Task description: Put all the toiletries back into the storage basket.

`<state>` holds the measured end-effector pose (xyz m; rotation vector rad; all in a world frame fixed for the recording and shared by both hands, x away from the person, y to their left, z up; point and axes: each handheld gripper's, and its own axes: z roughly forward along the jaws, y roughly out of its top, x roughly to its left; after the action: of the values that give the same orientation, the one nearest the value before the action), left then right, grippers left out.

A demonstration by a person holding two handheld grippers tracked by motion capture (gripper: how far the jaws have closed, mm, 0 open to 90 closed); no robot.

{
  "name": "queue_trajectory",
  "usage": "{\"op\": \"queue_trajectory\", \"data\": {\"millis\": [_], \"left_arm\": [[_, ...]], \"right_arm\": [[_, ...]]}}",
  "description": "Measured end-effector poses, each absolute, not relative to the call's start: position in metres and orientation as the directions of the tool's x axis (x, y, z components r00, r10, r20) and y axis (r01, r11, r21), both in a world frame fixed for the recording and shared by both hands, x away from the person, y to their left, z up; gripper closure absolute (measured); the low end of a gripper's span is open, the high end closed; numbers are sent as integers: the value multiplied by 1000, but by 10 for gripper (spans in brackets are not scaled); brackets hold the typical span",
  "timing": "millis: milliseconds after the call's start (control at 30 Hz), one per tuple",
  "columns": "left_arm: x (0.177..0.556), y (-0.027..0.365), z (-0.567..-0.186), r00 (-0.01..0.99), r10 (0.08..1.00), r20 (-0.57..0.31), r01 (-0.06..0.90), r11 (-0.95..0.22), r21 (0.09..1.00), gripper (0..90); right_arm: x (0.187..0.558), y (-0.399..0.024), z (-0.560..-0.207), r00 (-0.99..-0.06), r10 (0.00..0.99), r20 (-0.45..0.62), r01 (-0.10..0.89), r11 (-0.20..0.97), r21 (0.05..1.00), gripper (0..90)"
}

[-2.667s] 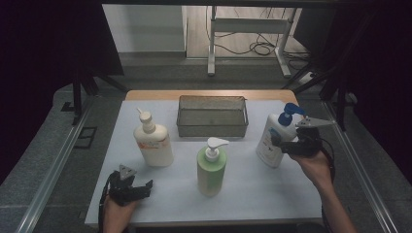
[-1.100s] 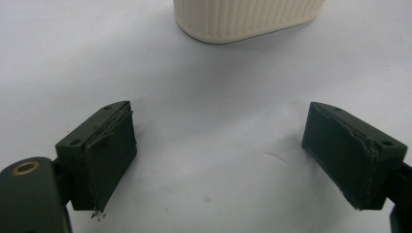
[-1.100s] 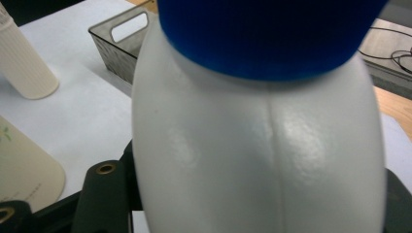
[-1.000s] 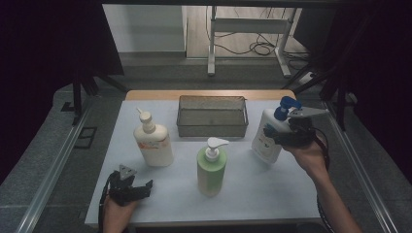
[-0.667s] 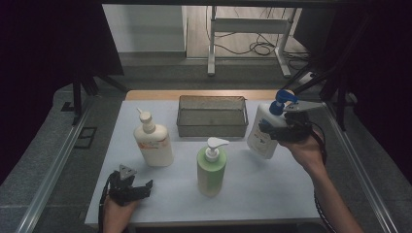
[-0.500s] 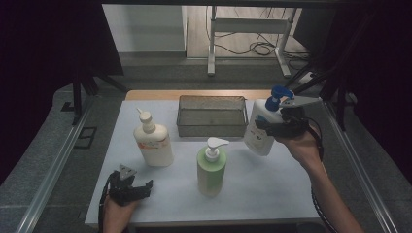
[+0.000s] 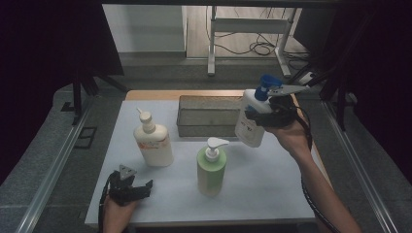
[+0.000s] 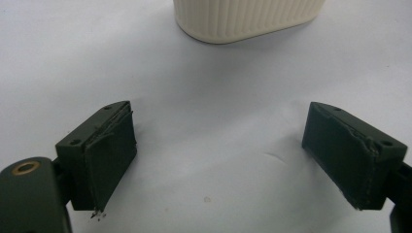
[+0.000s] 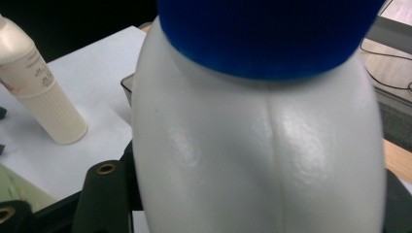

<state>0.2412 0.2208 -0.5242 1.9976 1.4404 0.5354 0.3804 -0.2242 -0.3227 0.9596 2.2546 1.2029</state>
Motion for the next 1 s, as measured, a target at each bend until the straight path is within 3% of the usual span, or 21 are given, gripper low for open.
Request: {"op": "queue_trajectory", "data": {"millis": [1000], "left_arm": [[241, 221, -524, 325, 945, -29, 697, -219, 683, 119]], "right_arm": [[421, -163, -313, -668, 743, -43, 366, 378, 850, 385]]}}
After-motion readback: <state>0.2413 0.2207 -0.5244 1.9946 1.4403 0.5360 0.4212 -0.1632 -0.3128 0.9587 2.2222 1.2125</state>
